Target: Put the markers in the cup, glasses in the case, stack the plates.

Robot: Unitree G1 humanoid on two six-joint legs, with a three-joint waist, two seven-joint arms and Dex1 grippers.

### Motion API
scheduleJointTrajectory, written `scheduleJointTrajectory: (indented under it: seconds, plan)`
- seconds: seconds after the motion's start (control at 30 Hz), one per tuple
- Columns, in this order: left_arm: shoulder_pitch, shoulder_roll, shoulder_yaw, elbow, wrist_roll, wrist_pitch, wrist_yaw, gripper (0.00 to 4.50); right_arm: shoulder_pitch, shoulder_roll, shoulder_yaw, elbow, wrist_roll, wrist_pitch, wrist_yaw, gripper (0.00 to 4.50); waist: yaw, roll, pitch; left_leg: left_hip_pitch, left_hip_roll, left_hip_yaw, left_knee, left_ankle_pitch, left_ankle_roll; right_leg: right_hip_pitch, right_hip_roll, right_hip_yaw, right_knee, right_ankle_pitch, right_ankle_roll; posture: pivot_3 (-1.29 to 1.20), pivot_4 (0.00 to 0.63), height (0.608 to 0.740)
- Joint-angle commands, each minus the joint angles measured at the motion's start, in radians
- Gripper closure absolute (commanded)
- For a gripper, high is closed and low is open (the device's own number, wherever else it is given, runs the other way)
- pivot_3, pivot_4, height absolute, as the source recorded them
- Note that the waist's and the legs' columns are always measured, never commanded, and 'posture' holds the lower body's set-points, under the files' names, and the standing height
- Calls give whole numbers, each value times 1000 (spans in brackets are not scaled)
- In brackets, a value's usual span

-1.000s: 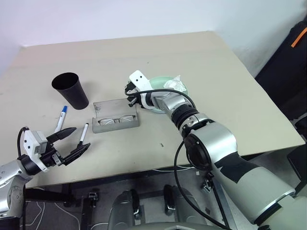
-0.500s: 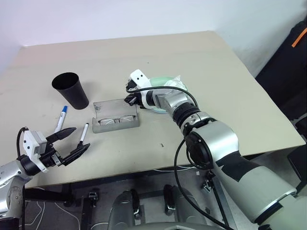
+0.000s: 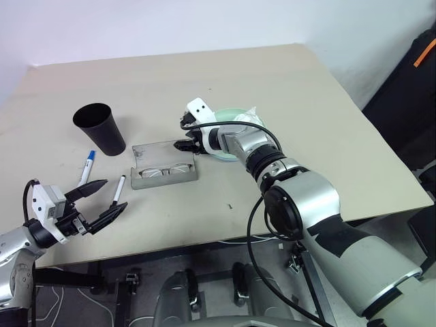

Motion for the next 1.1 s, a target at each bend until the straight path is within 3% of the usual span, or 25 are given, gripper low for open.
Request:
scheduleJointTrajectory:
  seconds: [0.03, 0.3, 0.87, 1.1]
  plan:
    - [14, 11, 30, -16, 0, -18, 2, 0, -4, -2, 5, -15, -6, 2, 9, 1545, 0, 0, 0, 0, 0, 0, 0, 0, 0, 0, 0, 0, 0, 0, 0, 0, 150, 740]
    - [36, 10, 37, -20, -6, -24, 2, 0, 1, -9, 39, -15, -32, 4, 77, 1545, 0, 0, 0, 0, 0, 0, -1, 0, 0, 0, 0, 0, 0, 0, 0, 0, 150, 740]
    - [0, 12, 19, 19, -1, -30, -2, 0, -47, -41, 106, -58, -23, 49, 491, 1545, 0, 0, 0, 0, 0, 0, -1, 0, 0, -1, 0, 0, -1, 0, 0, 0, 150, 740]
    - [-44, 16, 1, 44, 4, -22, -7, 0, -8, -34, 143, -89, -23, 81, 563, 1545, 0, 0, 0, 0, 0, 0, -1, 0, 0, -1, 0, 0, -1, 0, 0, 0, 150, 740]
